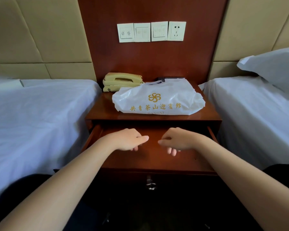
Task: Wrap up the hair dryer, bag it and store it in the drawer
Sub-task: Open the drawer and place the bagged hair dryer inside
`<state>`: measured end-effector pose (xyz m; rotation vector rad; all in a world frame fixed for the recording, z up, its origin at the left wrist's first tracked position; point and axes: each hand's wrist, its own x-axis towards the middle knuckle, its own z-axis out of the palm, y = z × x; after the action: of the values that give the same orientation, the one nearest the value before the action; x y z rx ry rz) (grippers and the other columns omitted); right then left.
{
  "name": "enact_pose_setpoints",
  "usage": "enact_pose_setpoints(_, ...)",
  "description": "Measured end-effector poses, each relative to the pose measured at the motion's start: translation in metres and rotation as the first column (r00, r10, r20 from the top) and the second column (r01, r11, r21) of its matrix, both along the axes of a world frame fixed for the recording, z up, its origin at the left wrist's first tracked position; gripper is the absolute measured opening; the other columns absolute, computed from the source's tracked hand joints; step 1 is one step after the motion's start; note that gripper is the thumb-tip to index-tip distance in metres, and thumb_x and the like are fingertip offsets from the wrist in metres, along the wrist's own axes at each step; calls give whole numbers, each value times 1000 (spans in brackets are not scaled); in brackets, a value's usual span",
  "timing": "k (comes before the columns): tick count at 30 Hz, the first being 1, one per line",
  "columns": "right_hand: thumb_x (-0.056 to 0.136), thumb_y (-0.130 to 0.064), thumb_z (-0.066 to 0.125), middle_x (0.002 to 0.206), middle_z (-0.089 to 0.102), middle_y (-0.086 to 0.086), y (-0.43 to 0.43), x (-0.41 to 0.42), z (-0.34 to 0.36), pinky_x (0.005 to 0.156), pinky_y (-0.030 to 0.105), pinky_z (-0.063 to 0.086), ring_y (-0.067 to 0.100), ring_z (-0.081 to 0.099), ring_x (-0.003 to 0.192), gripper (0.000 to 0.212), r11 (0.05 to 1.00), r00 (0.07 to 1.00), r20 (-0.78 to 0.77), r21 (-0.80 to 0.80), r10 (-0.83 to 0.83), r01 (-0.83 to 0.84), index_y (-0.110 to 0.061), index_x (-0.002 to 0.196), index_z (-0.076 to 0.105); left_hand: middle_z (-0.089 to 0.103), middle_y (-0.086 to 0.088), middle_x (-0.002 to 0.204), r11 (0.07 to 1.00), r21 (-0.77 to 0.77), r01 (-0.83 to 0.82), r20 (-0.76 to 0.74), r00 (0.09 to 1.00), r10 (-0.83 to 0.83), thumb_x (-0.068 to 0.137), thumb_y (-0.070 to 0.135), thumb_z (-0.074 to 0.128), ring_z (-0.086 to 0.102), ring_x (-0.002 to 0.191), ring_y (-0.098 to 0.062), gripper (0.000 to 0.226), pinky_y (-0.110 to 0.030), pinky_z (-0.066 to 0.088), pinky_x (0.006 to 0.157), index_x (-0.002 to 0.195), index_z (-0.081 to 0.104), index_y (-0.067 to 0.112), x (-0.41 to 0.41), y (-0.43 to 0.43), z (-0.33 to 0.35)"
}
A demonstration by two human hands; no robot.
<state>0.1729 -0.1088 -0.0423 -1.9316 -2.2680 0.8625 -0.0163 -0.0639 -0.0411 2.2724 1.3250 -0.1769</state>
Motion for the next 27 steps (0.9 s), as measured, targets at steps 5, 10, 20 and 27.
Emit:
enact_pose_setpoints(5, 96, -23, 47, 76, 70, 6, 47, 26, 29, 68, 30, 54, 18, 67, 67, 26, 978, 973, -195, 144, -120, 149, -7, 86, 65, 68, 3, 96, 988, 54, -141, 261, 958, 123, 96, 46, 42, 66, 89, -11, 36, -30, 48, 88, 102, 65, 19, 4, 50, 25)
enact_pose_setpoints(10, 89, -16, 52, 82, 72, 15, 98, 51, 51, 67, 33, 53, 24, 67, 73, 24, 803, 918, -260, 450, -300, 390, 1, 84, 68, 66, -6, 108, 801, 333, -497, 530, 802, 277, 90, 39, 51, 60, 102, -27, 26, -38, 51, 83, 95, 66, 19, 9, 117, 37)
enact_pose_setpoints(20, 89, -56, 44, 145, 36, 13, 179, 66, 36, 104, 46, 32, 36, 37, 131, 70, 716, 785, -81, 359, -614, 598, -14, 142, 28, 51, -11, 135, 712, 347, -610, 143, 785, 603, 92, 61, 21, 42, 127, -33, 67, -49, 24, 108, 138, 39, 16, 42, 181, 15)
enact_pose_setpoints(27, 75, -70, 54, 153, 23, 14, 200, 73, 10, 111, 55, 22, 40, 24, 138, 98, 616, 638, -227, 167, -736, 770, -16, 146, 15, 29, -16, 151, 664, 106, -740, 173, 672, 720, 72, 86, 27, 25, 139, -35, 110, -46, 23, 110, 148, 17, 6, 42, 195, -19)
